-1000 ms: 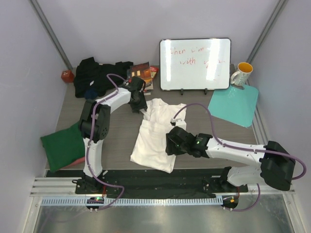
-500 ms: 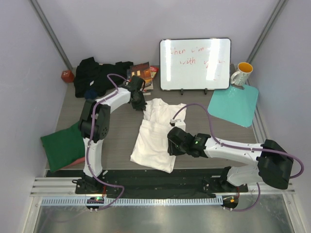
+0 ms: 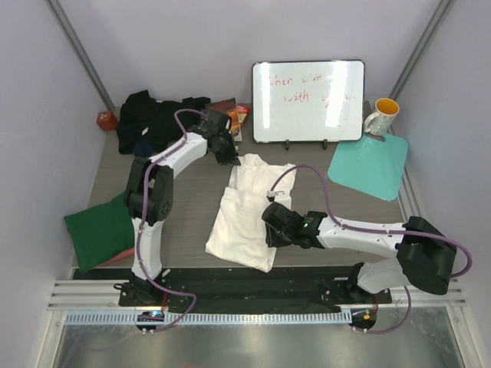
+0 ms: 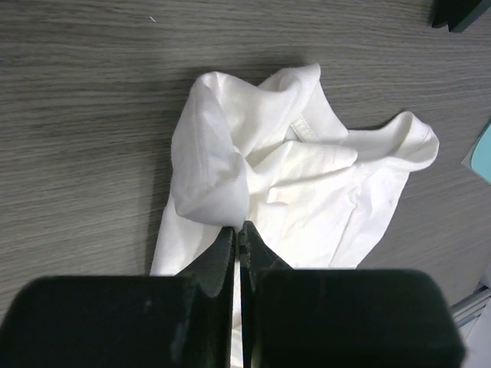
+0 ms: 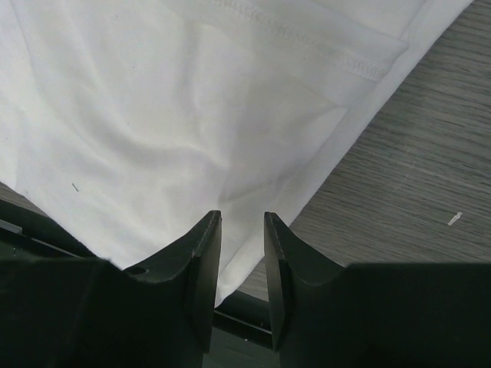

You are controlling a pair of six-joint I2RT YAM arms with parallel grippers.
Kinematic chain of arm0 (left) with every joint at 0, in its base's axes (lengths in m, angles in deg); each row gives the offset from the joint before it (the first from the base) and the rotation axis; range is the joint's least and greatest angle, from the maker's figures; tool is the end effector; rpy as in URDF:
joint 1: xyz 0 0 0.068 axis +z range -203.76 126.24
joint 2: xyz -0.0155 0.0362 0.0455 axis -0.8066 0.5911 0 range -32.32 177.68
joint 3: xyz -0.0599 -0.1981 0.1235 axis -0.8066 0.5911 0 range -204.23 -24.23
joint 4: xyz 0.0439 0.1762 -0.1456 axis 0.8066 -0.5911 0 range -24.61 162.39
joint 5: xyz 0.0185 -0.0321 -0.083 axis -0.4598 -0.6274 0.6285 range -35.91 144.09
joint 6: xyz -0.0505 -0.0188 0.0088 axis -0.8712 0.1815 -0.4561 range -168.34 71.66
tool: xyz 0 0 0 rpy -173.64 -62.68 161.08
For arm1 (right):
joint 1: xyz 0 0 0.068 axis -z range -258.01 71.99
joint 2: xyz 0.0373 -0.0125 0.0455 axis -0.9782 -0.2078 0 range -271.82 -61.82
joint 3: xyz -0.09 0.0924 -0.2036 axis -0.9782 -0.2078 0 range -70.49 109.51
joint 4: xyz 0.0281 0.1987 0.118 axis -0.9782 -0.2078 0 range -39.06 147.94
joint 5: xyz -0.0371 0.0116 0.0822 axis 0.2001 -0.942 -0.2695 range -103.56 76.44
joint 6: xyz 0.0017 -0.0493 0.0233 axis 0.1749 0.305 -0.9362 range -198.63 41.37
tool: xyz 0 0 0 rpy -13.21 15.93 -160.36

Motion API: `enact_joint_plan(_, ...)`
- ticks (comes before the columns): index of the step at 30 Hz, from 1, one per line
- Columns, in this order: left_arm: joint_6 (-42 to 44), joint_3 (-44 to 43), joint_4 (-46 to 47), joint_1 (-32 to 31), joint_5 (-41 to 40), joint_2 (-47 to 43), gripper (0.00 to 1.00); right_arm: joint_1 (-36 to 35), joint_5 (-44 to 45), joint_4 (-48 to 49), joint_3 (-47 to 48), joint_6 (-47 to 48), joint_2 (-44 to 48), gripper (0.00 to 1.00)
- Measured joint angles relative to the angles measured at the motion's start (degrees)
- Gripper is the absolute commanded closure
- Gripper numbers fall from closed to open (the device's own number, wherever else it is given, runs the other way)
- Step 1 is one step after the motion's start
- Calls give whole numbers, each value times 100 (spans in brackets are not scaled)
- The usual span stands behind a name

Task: Fold and stack the t-shirts

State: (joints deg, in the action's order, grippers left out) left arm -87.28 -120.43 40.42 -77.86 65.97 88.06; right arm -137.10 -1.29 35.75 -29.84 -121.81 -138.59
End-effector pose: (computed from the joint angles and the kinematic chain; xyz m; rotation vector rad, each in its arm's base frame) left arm 0.3784 -0.1775 0.1886 -0.2607 2.6555 -0.6606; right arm 0.1265 0.1960 0.1672 -0.2817 2.5897 0.3998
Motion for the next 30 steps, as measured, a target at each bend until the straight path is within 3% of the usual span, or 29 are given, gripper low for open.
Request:
enact_joint_plan(12, 361, -772, -348, -461, 321, 566, 98, 0, 2, 46, -90, -11, -11, 66)
enact_joint_plan(19, 603, -1108, -693, -791, 334, 1095, 76, 0, 4, 79, -101, -11, -11, 66)
enact_joint_plan(30, 804, -1263, -870, -916, 378, 1211, 66, 0, 22, 79, -114, -11, -72, 70)
